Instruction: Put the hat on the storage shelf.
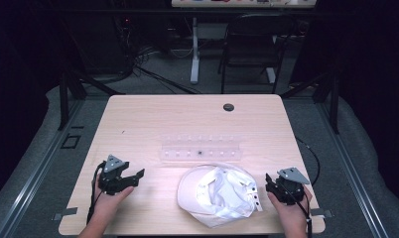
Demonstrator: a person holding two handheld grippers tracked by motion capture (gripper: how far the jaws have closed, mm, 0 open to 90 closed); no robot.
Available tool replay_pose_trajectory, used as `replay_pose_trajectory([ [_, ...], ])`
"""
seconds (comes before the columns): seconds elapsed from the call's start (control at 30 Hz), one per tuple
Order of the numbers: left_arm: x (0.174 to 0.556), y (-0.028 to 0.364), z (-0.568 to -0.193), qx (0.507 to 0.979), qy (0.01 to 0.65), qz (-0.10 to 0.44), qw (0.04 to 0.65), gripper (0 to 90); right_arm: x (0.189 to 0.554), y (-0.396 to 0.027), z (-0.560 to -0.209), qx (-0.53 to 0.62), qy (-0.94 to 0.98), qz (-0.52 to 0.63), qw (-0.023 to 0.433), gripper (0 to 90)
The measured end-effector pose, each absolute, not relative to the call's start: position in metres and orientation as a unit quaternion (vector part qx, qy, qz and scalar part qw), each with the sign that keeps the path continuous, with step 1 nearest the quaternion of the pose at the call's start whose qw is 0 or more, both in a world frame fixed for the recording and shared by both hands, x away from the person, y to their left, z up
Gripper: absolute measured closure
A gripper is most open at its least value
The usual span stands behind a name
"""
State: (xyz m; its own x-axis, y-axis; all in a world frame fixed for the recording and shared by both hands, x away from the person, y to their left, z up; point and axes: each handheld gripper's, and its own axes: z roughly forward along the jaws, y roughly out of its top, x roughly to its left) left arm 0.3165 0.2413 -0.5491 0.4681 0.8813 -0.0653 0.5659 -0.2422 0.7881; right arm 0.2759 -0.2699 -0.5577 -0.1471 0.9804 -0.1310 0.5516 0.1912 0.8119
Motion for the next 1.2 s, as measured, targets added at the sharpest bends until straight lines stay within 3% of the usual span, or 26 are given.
replay_pose_trajectory([
  [0.1,0.313,0.234,-0.546,0.763,0.469,0.207,0.394,32.5,0.271,-0.267,-0.551,0.546,0.696,0.305,0.354,43.9],
  [0.43,0.312,0.227,-0.542,0.77,0.455,0.204,0.399,27.4,0.268,-0.269,-0.54,0.55,0.692,0.343,0.318,46.4],
  [0.7,0.311,0.226,-0.543,0.777,0.448,0.201,0.394,36.4,0.262,-0.269,-0.524,0.538,0.72,0.315,0.306,44.6],
  [1.03,0.312,0.225,-0.546,0.778,0.441,0.182,0.408,38.8,0.268,-0.267,-0.495,0.53,0.762,0.302,0.216,46.4],
  [1.2,0.311,0.222,-0.55,0.786,0.438,0.168,0.402,41.1,0.274,-0.265,-0.484,0.535,0.771,0.319,0.136,48.6],
])
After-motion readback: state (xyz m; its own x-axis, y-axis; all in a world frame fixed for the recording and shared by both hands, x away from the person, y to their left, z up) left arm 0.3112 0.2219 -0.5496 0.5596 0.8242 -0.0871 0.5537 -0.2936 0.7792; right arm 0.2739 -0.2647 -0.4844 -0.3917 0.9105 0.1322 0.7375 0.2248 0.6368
